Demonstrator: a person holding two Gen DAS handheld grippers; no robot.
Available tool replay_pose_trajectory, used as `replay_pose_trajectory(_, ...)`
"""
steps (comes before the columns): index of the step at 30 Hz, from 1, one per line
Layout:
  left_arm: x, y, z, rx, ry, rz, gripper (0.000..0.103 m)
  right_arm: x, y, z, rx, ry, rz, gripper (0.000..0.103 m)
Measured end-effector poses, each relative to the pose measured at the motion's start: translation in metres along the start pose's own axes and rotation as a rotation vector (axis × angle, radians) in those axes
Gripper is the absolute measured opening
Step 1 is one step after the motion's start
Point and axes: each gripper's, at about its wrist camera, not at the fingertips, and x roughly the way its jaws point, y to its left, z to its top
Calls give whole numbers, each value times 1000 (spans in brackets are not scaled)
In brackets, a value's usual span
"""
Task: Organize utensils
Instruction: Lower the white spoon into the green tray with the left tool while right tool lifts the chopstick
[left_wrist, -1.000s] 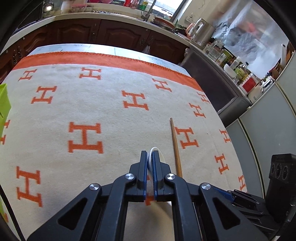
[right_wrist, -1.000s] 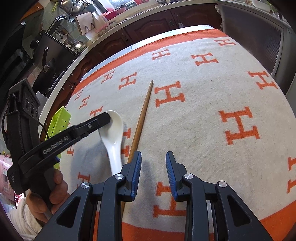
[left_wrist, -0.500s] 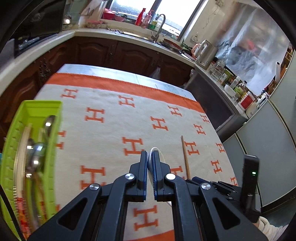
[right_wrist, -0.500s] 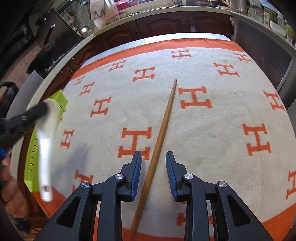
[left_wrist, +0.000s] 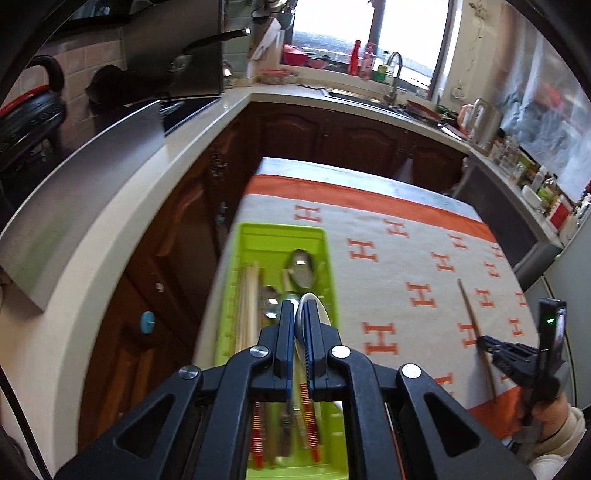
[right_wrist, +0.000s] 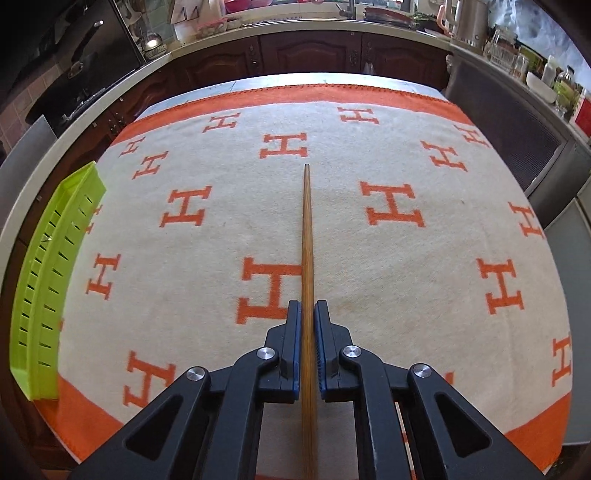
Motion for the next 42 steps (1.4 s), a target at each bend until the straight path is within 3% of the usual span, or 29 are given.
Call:
replay_pose_trajectory(7,16,10,-6,98,31,49,2,-32,29,9,26,-30,143,6)
replay_pose_trajectory(15,51,-16,-23,232,71,9,3,-81,79,21,-52,-95,259,6)
replay_pose_trajectory(20,64,-28,-26,249,88,-18,4,-97,105,24,-98,-100,322,6)
replay_pose_trajectory(27,55,-12,-21,144,70,12,9,-109,144,24,-157,-75,394,6)
replay_pose_trajectory(31,34,8,-19,38,45,144,24,-109,172,25,-186,-35,443,6)
replay_pose_trajectory(36,21,46,-31,-144,87,205,31,-92,213,32,-168,69,522,6)
replay_pose_trajectory(42,14,73,-50,-196,101,261,34,-60,252,42,-77,185,550,6)
